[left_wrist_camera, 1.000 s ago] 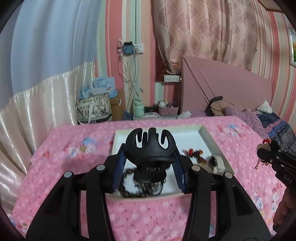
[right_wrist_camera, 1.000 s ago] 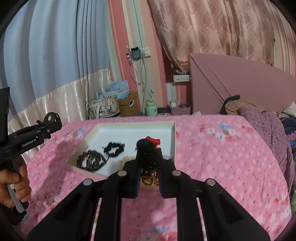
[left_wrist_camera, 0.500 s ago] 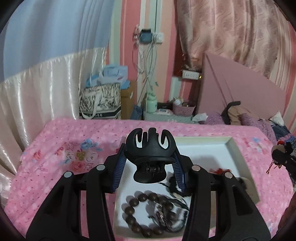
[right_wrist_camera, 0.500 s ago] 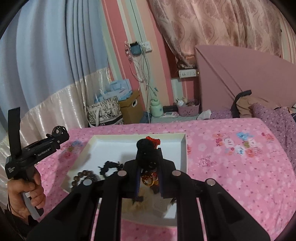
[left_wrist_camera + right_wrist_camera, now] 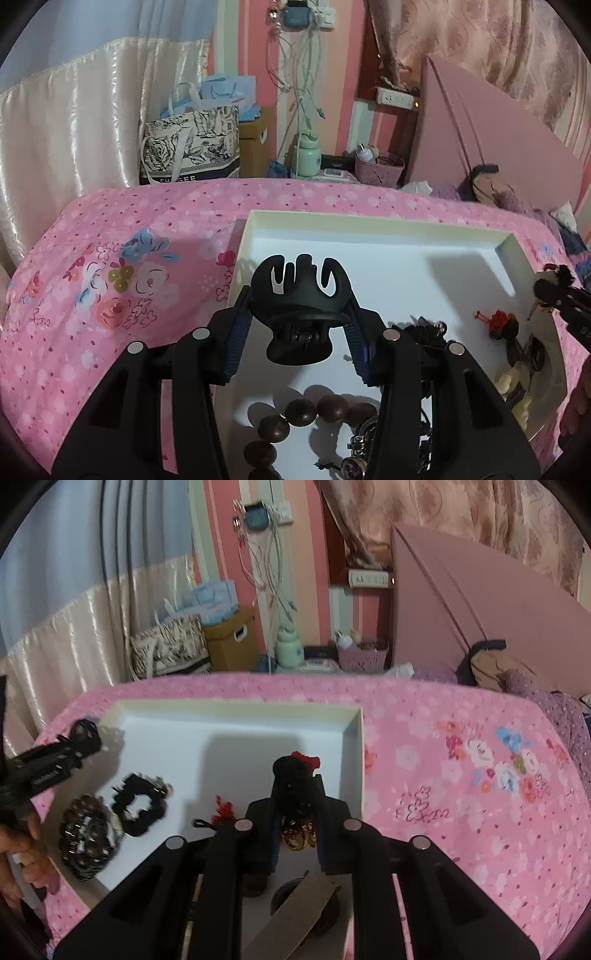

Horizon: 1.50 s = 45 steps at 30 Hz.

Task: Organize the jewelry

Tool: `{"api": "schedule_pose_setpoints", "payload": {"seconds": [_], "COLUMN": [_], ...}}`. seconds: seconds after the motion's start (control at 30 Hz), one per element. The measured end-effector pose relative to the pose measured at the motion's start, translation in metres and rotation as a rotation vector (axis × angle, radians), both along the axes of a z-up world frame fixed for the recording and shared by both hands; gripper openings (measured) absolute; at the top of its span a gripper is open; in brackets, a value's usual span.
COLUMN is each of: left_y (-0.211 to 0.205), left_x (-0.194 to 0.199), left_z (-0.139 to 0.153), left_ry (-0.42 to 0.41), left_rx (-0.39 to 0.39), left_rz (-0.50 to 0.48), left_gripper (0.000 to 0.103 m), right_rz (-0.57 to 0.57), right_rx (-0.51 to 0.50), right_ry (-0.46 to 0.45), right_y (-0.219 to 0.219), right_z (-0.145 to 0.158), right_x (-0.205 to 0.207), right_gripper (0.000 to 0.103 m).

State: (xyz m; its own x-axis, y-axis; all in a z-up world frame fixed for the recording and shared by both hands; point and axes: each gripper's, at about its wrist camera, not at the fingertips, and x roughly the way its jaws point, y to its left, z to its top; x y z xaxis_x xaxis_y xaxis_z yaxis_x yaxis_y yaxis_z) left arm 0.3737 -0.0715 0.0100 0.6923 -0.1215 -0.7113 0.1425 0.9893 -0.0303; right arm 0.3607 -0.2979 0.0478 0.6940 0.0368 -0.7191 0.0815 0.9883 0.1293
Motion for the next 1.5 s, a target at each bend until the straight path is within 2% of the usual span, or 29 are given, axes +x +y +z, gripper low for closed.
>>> {"api": "schedule_pose_setpoints", "payload": {"seconds": [0.27,0.53,0.57,0.63,0.67,0.7,0.73,1.0,1.17,1.37,1.5], "left_y": [-0.008,-0.007,-0.008,-0.009,-0.009,-0.009,-0.008,0.0,0.004,0.007,0.007], "left_x": [0.001,0.001,0.002,0.002,0.001,0.001,0.001,0.001,-0.003,-0.022,-0.048], "left_z": [-0.002,-0.001,-0.001,0.0,0.001,0.001,0.002,0.003,0.01,0.041,0.07], "left_ry": [0.006,0.017,0.017,0.015,0.011,0.01,0.007,0.009,-0.008,-0.093,-0.174], "left_rx": [0.062,0.068,0.07,0.073,0.072,0.07,0.066,0.025,-0.018,-0.06,-0.048], "left_rz": [0.003,0.013,0.013,0.01,0.011,0.011,0.012,0.025,0.028,0.014,0.007], "left_gripper": [0.047,0.047,0.048,0.06,0.064,0.07,0.07,0.07,0.073,0.079,0.085], "right_rz": [0.0,-0.003,-0.002,0.0,-0.001,-0.004,-0.006,-0.01,-0.032,-0.061,-0.051], "right_rx": [-0.018,-0.028,-0.029,-0.03,-0.03,-0.028,-0.023,0.024,0.068,0.083,0.11], "right_ry": [0.048,0.052,0.054,0.057,0.056,0.05,0.038,-0.016,-0.118,-0.171,-0.212], "right_y": [0.002,0.001,0.001,0.002,0.002,0.001,0.001,-0.003,-0.012,-0.021,-0.021], "right_z": [-0.012,-0.012,-0.013,-0.013,-0.012,-0.011,-0.01,-0.001,0.024,0.049,0.069], "right_x": [0.007,0.008,0.008,0.009,0.008,0.007,0.007,0.001,-0.013,-0.027,-0.045], "right_gripper": [0.016,0.017,0.018,0.018,0.02,0.032,0.041,0.042,0.055,0.06,0.065]}}
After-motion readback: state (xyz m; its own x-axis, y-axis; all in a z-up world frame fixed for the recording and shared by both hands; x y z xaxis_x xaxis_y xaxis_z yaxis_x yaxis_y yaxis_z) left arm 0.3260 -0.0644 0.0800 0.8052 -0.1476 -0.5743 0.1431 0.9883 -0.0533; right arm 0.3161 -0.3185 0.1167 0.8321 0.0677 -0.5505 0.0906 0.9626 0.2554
